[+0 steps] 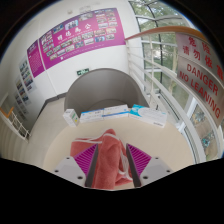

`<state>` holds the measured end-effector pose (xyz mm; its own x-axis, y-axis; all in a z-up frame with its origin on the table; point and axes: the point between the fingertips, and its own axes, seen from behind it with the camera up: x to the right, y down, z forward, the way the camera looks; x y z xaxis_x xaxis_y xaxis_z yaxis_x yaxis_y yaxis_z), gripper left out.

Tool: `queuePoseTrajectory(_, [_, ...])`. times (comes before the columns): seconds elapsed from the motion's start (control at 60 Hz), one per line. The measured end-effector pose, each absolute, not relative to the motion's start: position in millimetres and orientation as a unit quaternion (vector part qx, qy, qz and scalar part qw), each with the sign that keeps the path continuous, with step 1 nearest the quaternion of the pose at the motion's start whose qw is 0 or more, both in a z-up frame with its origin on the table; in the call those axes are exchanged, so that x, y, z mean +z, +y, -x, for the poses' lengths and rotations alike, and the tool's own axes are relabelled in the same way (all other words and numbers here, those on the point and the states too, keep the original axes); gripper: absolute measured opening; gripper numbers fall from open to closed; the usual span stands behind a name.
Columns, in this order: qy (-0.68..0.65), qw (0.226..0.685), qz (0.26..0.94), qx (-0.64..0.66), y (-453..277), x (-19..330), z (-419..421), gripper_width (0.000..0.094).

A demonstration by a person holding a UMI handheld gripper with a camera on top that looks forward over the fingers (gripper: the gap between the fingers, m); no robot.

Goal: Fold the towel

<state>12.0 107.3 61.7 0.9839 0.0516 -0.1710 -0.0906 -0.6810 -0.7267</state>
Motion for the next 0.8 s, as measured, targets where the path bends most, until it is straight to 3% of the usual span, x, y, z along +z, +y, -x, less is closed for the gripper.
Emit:
queuePoseTrajectory(0.05, [0.009, 0.399, 0.915, 0.052, 102, 61, -32, 0.0785])
queuePoseTrajectory(0.083, [0.005, 0.403, 0.914, 0.036, 98, 64, -43, 0.0872])
queuePoseTrajectory(0.2, [-0.015, 0.432, 0.902, 0.013, 75, 95, -56, 0.0853])
queuePoseTrajectory(0.417, [-0.038, 0.442, 0.896, -0.001, -22, 154, -20, 0.0852])
queuePoseTrajectory(0.8, [-0.049, 0.461, 0.886, -0.034, -215, 221, 43, 0.0854])
